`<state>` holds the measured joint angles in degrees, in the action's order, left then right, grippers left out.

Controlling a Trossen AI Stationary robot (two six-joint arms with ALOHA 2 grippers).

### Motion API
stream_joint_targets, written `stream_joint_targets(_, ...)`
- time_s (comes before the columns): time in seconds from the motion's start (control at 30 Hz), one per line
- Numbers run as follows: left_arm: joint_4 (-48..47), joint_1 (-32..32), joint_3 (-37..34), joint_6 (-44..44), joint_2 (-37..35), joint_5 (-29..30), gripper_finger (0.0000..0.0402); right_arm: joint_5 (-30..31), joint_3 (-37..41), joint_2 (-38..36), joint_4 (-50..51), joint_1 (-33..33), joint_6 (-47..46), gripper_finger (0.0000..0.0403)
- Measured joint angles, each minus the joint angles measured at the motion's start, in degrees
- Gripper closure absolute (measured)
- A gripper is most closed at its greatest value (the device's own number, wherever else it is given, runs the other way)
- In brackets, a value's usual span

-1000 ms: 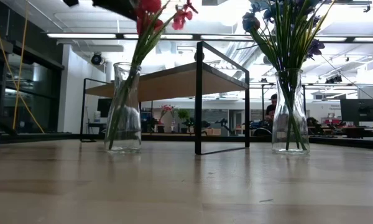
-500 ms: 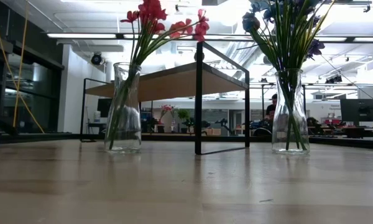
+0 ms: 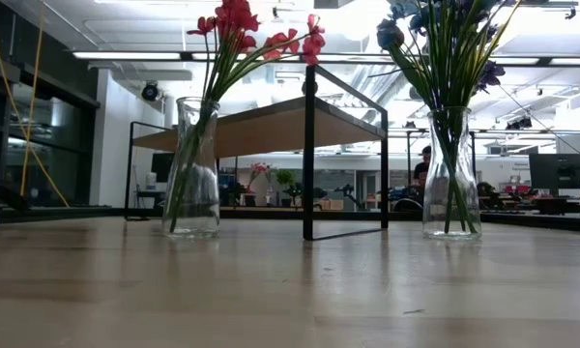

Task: Pick and place flowers into a vace then onto a shelf
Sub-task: Put the red flowers into the left transparent flower vase

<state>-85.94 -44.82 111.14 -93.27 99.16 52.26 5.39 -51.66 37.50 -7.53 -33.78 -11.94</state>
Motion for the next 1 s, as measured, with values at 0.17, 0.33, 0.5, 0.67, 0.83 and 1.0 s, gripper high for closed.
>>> stream_joint_targets(0.17,3.0,0.1,0.7,-19.6,0.1,-9.5,0.0298,0.0,0.0,0.0,0.0,0.0,1.7,0.0293)
stream_joint_targets(0.33,0.2,0.1,0.7,-39.7,2.5,-23.9,0.0298,0.0,0.0,0.0,0.8,0.0,1.9,0.0293)
stream_joint_targets(0.5,-4.1,-0.2,0.7,-54.0,6.3,-40.9,0.0298,-0.1,0.0,0.0,3.7,0.0,1.7,0.0293)
stream_joint_targets(0.67,-1.0,-0.6,0.6,-54.2,9.3,-39.6,0.0298,-0.1,0.0,0.0,5.2,0.0,1.8,0.0293)
stream_joint_targets(0.83,0.2,-0.6,0.7,-51.1,11.7,-39.5,0.0298,-0.1,0.0,0.0,5.2,0.0,1.9,0.0293)
stream_joint_targets(1.0,0.5,-0.6,0.6,-44.9,13.9,-39.6,0.0298,-0.1,0.0,0.0,5.1,0.0,1.9,0.0293)
